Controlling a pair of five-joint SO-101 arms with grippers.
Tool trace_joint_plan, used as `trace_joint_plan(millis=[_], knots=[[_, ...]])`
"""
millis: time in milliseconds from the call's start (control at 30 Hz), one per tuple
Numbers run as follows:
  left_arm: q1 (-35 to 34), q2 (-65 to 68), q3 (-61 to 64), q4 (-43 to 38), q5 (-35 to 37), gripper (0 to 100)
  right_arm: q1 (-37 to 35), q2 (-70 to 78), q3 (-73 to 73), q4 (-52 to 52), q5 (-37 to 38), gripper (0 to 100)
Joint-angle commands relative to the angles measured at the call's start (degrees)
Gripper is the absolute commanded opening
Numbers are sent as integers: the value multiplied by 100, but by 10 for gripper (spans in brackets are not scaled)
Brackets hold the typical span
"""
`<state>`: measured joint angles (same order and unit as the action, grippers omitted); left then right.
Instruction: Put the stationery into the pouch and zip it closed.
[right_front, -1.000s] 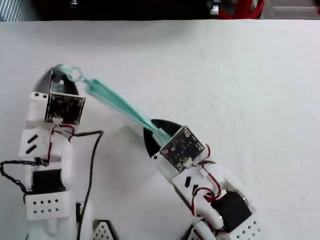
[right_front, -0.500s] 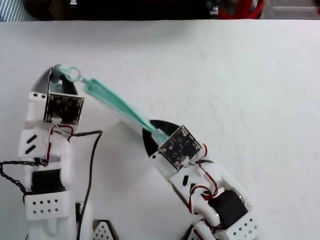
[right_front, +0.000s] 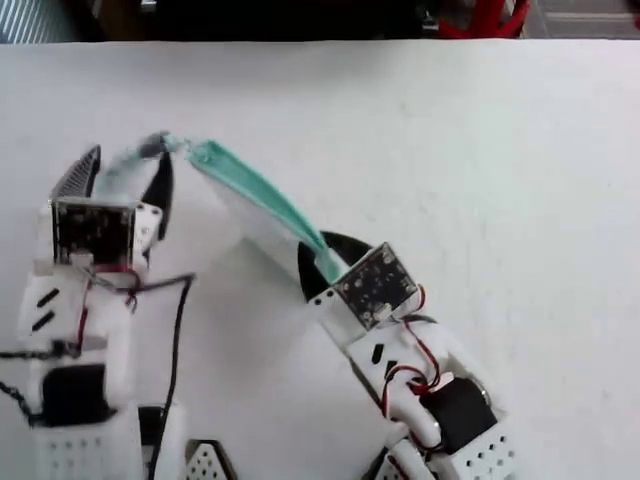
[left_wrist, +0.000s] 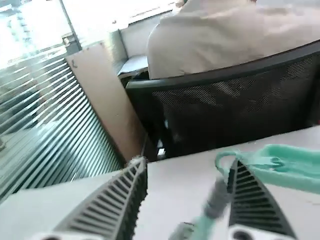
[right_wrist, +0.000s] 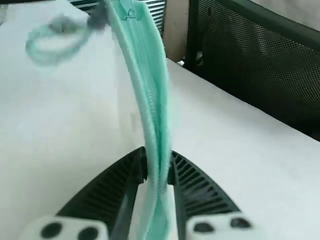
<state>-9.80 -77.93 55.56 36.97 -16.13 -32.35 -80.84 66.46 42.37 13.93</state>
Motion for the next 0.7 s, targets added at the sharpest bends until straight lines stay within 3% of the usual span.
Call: trace_joint_plan(millis=[0, 100, 200, 300, 533, 667], knots=[[822, -1138, -1055, 967, 70, 264, 901, -338, -62, -409, -62, 22], [998, -1534, -1284, 1213, 70, 264, 1622, -892, -62, -593, -18, 21], [813, -1481, -1319, 1433, 70, 264, 1851, -1341, -132, -620, 343, 21], [646, -1209, -1196, 1785, 185, 264, 1859, -1508, -211, -681, 668, 21], [690, -242, 105, 2321, 1459, 264, 1780, -760, -229, -1455, 1108, 21], [1103, -215, 826, 2321, 1820, 263, 1138, 479, -264, -2044, 1292, 21]])
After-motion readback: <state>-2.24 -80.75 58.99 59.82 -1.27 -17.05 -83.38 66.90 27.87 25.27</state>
